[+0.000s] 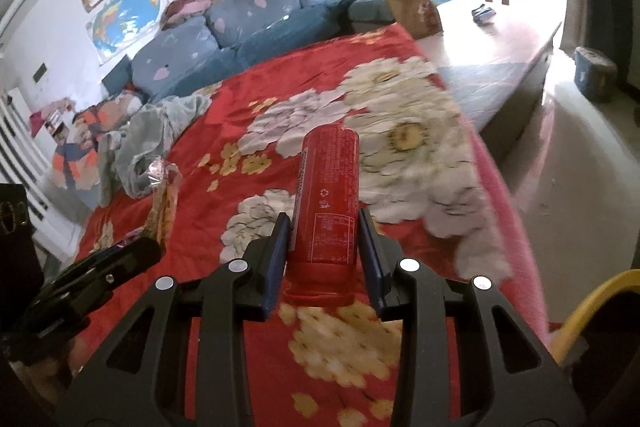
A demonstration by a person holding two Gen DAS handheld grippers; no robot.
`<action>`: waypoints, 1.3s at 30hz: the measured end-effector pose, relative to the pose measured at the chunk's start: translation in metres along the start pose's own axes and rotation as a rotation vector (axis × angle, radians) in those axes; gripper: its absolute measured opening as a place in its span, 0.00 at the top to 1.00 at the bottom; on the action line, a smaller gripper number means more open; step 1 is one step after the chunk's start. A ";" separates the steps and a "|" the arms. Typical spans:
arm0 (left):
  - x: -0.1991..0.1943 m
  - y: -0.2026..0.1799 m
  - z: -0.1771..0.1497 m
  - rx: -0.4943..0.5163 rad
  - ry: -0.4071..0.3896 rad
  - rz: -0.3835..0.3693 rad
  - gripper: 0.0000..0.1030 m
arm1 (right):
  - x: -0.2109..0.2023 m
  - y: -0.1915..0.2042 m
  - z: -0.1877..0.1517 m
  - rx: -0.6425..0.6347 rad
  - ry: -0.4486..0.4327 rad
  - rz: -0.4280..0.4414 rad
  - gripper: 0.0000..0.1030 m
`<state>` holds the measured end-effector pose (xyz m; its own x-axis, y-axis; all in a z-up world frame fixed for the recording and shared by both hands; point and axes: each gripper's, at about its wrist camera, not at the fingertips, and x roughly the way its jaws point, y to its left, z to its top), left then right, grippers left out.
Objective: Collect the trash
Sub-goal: 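Grasp the red cylinder with the right tool while the left tool grasps the yellow snack packet, then carry the red cylinder and snack packet in both tools over the bin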
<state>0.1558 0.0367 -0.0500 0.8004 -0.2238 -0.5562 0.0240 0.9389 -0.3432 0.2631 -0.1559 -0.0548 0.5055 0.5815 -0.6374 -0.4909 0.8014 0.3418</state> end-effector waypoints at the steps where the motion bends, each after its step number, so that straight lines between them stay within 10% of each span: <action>1: 0.000 -0.006 0.000 0.011 0.001 -0.010 0.80 | -0.006 -0.003 -0.001 0.005 -0.009 -0.005 0.73; 39: 0.016 -0.153 -0.044 0.327 0.095 -0.231 0.80 | -0.142 -0.099 -0.061 0.188 -0.166 -0.211 0.73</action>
<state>0.1383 -0.1224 -0.0391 0.6933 -0.4468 -0.5655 0.3979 0.8915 -0.2166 0.1967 -0.3264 -0.0405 0.6988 0.4023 -0.5915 -0.2312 0.9095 0.3455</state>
